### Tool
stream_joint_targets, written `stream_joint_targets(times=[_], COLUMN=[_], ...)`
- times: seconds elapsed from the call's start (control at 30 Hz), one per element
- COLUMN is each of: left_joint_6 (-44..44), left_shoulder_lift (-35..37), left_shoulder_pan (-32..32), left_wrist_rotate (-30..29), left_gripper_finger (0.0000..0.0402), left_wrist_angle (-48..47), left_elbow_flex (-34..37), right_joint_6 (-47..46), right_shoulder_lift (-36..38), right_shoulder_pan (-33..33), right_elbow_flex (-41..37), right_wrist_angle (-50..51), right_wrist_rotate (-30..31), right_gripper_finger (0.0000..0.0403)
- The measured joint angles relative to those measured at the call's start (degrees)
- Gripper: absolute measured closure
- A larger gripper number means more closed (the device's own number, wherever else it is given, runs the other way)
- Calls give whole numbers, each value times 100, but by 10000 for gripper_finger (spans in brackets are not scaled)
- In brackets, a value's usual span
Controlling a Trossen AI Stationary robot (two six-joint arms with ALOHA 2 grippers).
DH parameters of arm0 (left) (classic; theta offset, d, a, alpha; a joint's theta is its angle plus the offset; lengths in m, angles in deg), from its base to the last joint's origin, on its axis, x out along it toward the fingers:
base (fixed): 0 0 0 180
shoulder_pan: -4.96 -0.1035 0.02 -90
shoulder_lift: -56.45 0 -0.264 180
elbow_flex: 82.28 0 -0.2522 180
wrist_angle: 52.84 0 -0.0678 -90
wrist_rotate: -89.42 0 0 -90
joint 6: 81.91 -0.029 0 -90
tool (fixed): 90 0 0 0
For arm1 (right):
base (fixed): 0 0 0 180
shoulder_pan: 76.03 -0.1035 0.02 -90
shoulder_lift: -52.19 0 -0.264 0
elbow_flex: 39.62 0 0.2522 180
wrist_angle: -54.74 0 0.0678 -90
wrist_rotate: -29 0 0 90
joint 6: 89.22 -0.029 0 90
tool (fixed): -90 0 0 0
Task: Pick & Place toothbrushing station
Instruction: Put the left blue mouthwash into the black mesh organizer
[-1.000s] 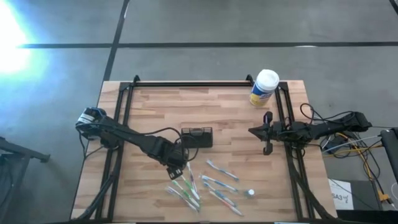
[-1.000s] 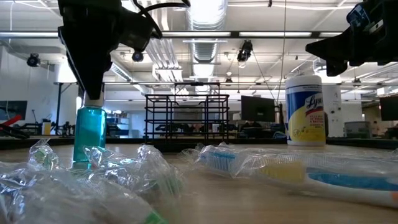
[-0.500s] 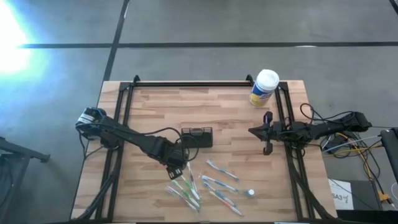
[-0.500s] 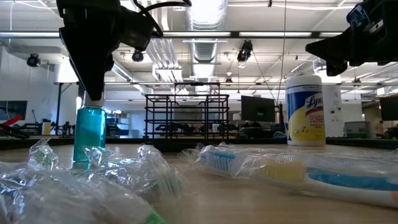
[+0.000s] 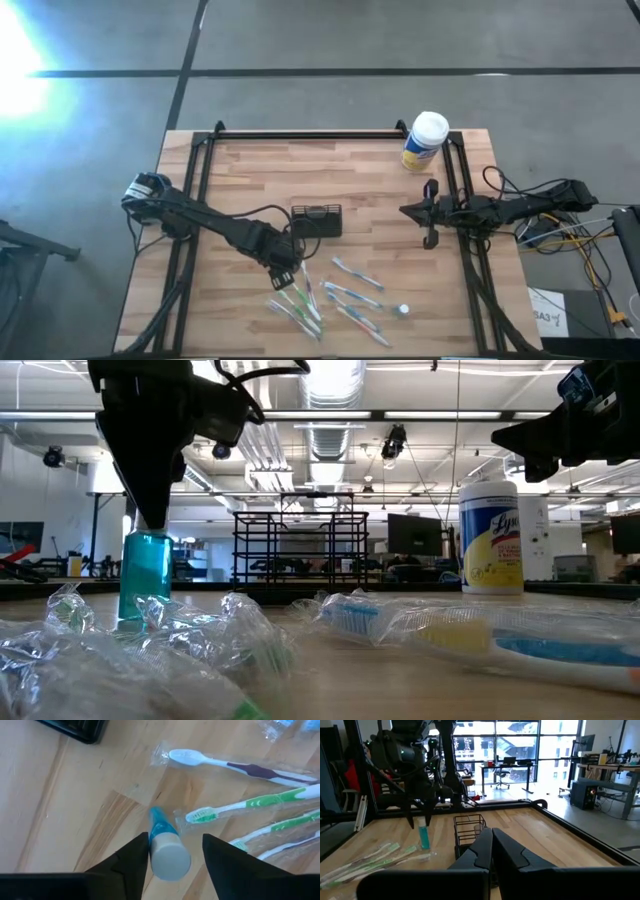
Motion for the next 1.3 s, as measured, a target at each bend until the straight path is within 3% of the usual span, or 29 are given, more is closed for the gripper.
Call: stream_joint_targets(times=[0.17,0.33,0.57,0.73,0.87,1.03,1.17,1.3], left_joint_6=[-58,-192,-386,-1006,-1689,-2045,-2173,-1922], left_shoulder_lift=[0,0,0,207,722,1679,2563,3632], left_shoulder_pan=[-2,-2,-2,-2,13,-77,-54,-60], left_wrist_rotate=[0,-5,-4,-27,-299,-578,-568,-555], left_gripper_finger=[242,301,304,304,304,304,304,304], left_wrist_angle=[-7,-22,-210,-409,-442,-452,-315,95], left_elbow_flex=[0,-2,-112,-433,-552,-214,407,1483], right_joint_6=[0,-1,0,2,0,-5,-3,-2], right_shoulder_lift=[0,0,0,-2,-2,-9,-9,-11], right_shoulder_pan=[2,2,2,2,2,2,2,2], right_elbow_flex=[0,0,0,0,0,2,2,2], right_wrist_angle=[0,-2,0,-2,-2,5,15,22], right_wrist_rotate=[0,0,2,2,14,15,15,15], right_gripper_finger=[394,394,394,394,394,394,394,394])
